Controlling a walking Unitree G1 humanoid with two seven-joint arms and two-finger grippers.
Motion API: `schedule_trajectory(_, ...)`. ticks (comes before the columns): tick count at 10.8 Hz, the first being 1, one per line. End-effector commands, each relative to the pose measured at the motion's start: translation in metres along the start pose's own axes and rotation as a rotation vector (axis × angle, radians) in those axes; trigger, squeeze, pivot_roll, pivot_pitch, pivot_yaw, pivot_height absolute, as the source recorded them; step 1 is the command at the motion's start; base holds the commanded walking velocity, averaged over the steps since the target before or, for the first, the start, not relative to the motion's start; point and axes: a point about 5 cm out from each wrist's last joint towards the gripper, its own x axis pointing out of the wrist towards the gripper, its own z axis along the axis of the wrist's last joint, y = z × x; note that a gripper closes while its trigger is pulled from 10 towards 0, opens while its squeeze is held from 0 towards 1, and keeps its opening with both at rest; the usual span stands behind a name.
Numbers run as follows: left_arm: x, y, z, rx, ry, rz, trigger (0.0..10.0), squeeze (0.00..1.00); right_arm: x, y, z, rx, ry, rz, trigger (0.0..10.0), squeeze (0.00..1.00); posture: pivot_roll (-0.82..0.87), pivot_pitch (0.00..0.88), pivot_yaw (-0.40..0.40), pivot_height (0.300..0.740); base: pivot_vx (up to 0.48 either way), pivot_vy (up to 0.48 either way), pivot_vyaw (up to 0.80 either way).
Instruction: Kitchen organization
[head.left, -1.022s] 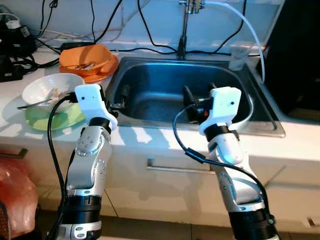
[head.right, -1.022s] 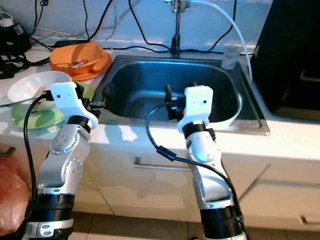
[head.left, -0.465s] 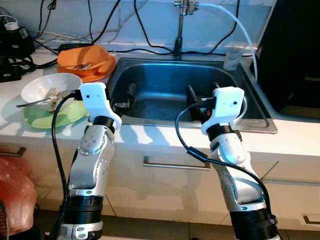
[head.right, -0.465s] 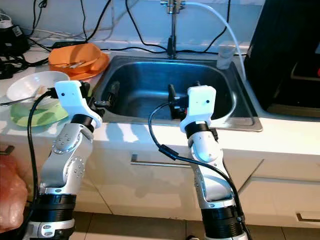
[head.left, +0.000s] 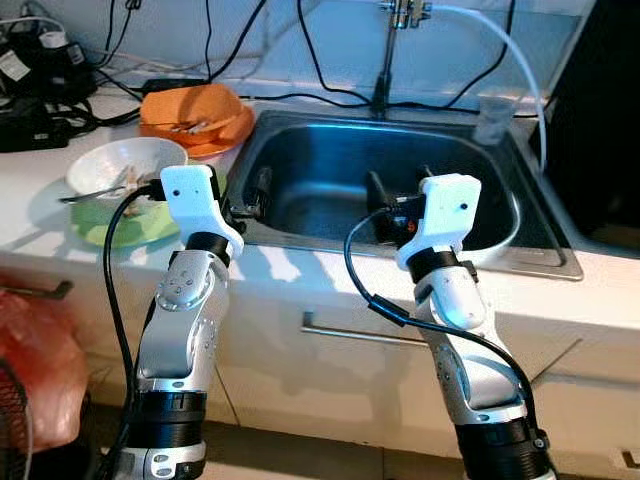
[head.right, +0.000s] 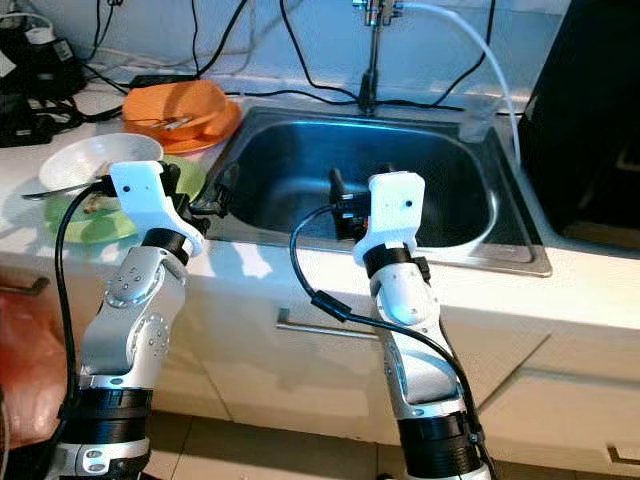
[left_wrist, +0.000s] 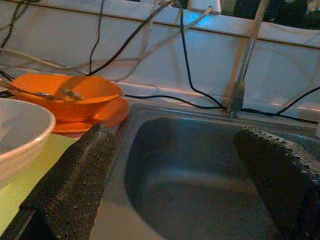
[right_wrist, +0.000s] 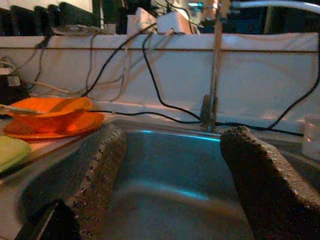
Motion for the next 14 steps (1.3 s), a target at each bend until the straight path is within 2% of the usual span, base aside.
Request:
schedule_trajectory(1,0.0009,-0.0058,0.0032,-0.003,-0.007,-0.03,10.0,0.0,-0.0002,-0.004,-0.0013,-0.008,0.018,-0.019,10.0,0.0,-0.02,0.035,0.033,0.74,0.0,0.0,-0.8)
schedule_trajectory(3,0.0013,-0.0062,0.0031,-0.008,-0.007,-0.035,10.0,0.0,0.0001,-0.0045,-0.0015,-0.006,0.017,-0.022,10.0,0.0,-0.02,0.033,0.033,0.74,0.0,0.0,-0.66)
schedule_trajectory(6,0.0017,-0.0033,0.0097,-0.011,-0.044,-0.02,10.0,0.0,0.0003,-0.0044,-0.001,-0.009,0.011,-0.016,10.0,0.0,-0.02,0.033,0.032,0.74,0.0,0.0,0.0)
schedule_trajectory(7,0.0033,0.0009,0.0086,-0.015,-0.03,0.033,10.0,0.0,0.0004,-0.0047,-0.0014,-0.011,0.014,-0.014,10.0,0.0,-0.02,0.031,0.03,0.74,0.0,0.0,0.0)
schedule_trajectory(8,0.0037,0.0006,0.0063,-0.018,-0.015,0.04,10.0,0.0,0.0004,-0.0051,-0.0017,-0.013,0.015,-0.012,10.0,0.0,-0.02,0.029,0.029,0.74,0.0,0.0,0.0)
schedule_trajectory(14,0.0047,-0.0013,0.0054,-0.023,-0.007,0.036,10.0,0.0,0.0009,-0.0052,-0.002,-0.015,0.017,-0.008,10.0,0.0,-0.02,0.026,0.025,0.74,-0.337,0.0,0.0)
